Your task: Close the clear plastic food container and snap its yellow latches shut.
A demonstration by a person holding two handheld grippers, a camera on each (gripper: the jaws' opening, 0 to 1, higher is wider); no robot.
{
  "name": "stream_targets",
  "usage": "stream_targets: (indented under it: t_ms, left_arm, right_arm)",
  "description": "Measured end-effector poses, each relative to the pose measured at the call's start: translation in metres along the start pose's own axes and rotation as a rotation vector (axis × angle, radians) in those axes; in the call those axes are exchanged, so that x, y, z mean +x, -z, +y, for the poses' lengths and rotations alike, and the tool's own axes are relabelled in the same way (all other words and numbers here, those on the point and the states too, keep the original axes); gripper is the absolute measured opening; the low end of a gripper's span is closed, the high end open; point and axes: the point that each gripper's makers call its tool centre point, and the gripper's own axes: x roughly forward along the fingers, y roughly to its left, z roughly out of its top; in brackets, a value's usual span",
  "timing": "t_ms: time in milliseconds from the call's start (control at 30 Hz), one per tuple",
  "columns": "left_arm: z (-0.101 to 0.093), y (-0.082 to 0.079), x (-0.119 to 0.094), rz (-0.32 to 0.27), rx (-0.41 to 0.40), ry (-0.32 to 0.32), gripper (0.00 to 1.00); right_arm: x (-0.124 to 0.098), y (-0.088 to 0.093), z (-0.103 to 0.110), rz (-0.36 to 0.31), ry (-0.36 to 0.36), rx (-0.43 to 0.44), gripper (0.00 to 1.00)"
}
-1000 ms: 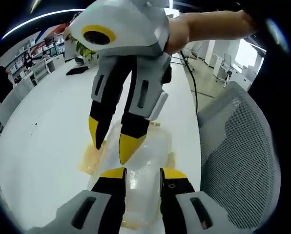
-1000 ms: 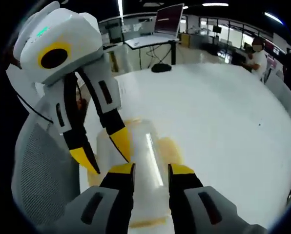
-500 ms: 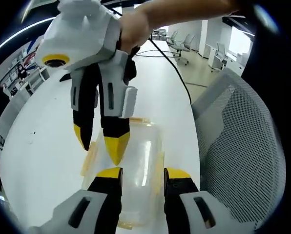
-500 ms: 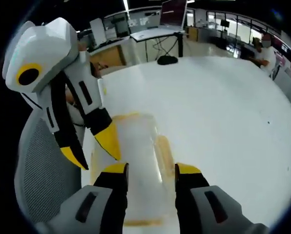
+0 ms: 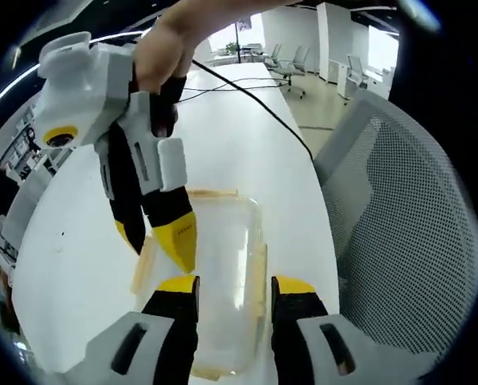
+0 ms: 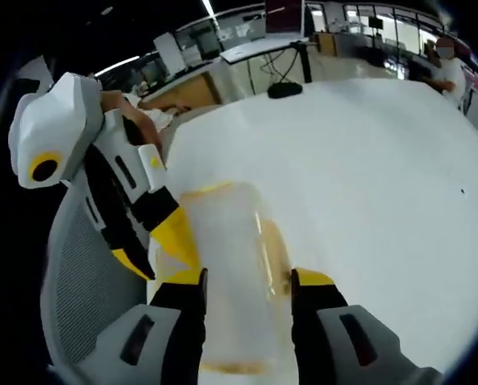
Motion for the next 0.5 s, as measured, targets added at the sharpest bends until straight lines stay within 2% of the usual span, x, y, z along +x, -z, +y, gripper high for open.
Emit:
stream_targets:
  t_ms: [133,300,500]
  left_arm:
    - [0.0024,0.0001,0.0012,-0.008,0.018,-0.025,0.28]
    - [0.0029,0.0002,0.0011,-0.018,0.020,-0.031,0.28]
    - [0.0023,0.0009,0.0018,-0.019,0.063,-0.038,0.29]
  right_arm:
    - [0.0013,-0.0007,0.0013,0.024,-0.027,-0.016,0.39]
    - [0.0027,-0.0004,0.0010,0.045,-0.056,-0.025,0.39]
    - [0.0041,-0.0018,0.0020,0.083,-0.080,-0.063,0.39]
